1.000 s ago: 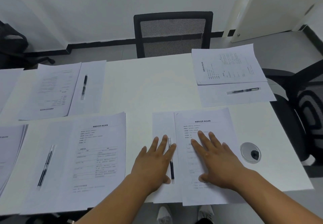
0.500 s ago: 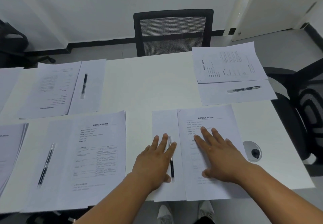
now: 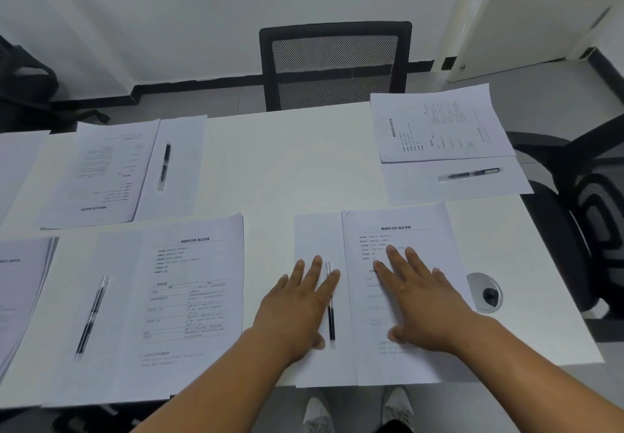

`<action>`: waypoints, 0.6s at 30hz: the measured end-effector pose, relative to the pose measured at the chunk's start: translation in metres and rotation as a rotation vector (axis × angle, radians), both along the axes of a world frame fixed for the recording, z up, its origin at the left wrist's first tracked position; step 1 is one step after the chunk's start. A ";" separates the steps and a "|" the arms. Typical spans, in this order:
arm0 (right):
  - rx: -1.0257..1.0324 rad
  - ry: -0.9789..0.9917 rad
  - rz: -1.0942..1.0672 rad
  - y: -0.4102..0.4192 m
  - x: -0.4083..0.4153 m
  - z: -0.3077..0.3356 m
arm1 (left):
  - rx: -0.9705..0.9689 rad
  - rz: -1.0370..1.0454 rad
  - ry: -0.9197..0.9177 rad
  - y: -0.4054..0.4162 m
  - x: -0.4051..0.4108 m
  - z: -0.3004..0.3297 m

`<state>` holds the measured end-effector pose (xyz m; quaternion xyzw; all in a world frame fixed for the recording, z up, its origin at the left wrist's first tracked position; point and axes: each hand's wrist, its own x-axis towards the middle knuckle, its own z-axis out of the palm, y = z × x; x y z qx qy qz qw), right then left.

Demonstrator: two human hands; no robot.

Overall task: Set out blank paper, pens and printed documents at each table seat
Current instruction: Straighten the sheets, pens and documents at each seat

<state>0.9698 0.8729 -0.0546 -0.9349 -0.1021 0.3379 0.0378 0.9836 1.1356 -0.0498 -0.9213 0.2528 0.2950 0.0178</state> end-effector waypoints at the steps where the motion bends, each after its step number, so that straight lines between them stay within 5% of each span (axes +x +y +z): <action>1: -0.002 0.000 0.002 0.001 0.000 0.002 | -0.004 0.001 -0.002 0.000 0.001 0.004; 9: 0.036 -0.038 -0.023 0.010 0.008 0.036 | -0.012 -0.024 -0.048 -0.004 0.014 0.049; 18: -0.040 -0.258 -0.039 0.016 0.032 0.163 | -0.073 -0.132 -0.250 -0.030 0.045 0.172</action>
